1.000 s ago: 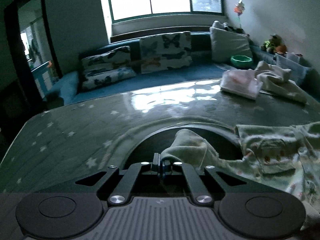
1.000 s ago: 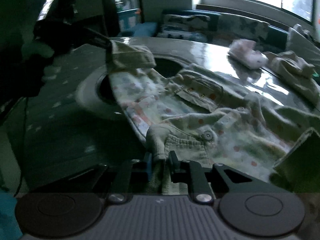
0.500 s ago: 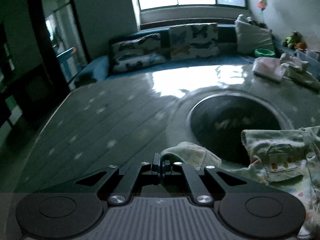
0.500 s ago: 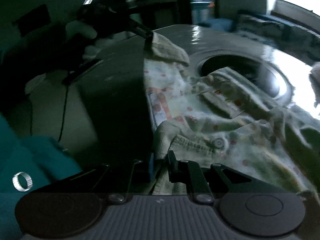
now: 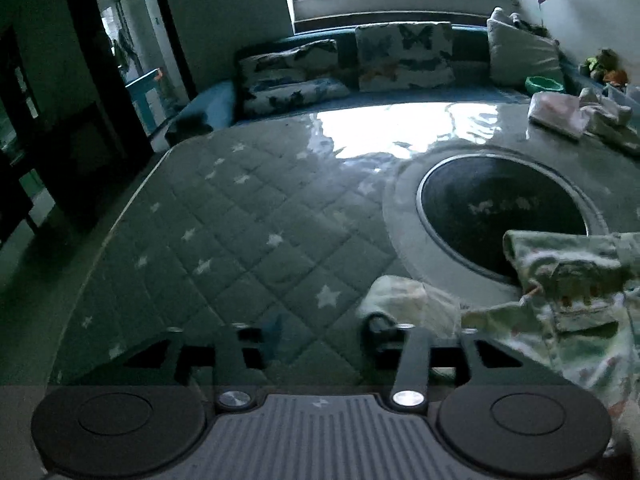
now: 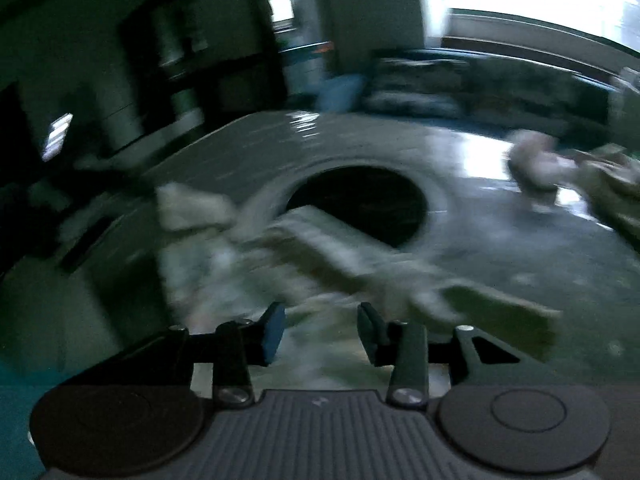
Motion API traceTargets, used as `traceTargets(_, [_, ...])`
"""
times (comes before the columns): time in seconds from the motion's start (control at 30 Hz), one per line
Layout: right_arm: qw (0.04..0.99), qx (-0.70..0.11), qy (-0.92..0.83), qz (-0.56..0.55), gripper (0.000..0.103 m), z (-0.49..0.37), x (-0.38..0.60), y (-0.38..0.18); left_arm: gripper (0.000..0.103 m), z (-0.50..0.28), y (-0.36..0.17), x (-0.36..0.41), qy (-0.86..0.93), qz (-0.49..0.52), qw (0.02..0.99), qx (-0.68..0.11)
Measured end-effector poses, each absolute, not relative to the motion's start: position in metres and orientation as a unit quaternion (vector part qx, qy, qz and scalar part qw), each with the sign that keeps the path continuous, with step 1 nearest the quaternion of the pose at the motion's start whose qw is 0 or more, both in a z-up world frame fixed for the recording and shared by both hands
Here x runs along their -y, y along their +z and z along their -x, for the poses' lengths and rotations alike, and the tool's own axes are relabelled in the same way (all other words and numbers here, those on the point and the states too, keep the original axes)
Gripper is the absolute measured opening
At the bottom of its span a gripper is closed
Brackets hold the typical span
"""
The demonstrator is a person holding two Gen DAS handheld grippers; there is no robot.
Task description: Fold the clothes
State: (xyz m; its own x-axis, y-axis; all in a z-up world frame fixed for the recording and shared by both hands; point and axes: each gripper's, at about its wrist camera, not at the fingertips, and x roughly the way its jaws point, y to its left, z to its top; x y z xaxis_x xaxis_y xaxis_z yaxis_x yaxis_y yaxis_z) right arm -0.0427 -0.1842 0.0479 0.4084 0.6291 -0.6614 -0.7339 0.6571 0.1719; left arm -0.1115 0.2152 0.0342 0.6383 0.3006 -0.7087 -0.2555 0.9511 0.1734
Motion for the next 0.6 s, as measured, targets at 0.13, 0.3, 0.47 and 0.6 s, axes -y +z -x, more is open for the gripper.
traceTargets(0.13, [0.868,-0.369,0.33,0.048,0.052,0.009,0.216,0.046,0.067,0.107,0.036,-0.228,0.155,-0.026,0.9,-0.406])
traceTargets(0.3, [0.871,-0.391,0.297,0.003,0.053,-0.001,0.243,0.036,0.078,0.105,0.029,-0.247,0.183,0.012,0.884,-0.43])
traceTargets(0.47, [0.845,-0.402,0.346,0.065,0.063,0.035,0.224,0.021,0.078,0.107,0.013,-0.255,0.2,0.035,0.868,-0.452])
traceTargets(0.6, [0.823,-0.409,0.384,0.087,0.064,0.072,0.216,0.018,0.084,0.113,0.005,-0.266,0.211,0.069,0.853,-0.472])
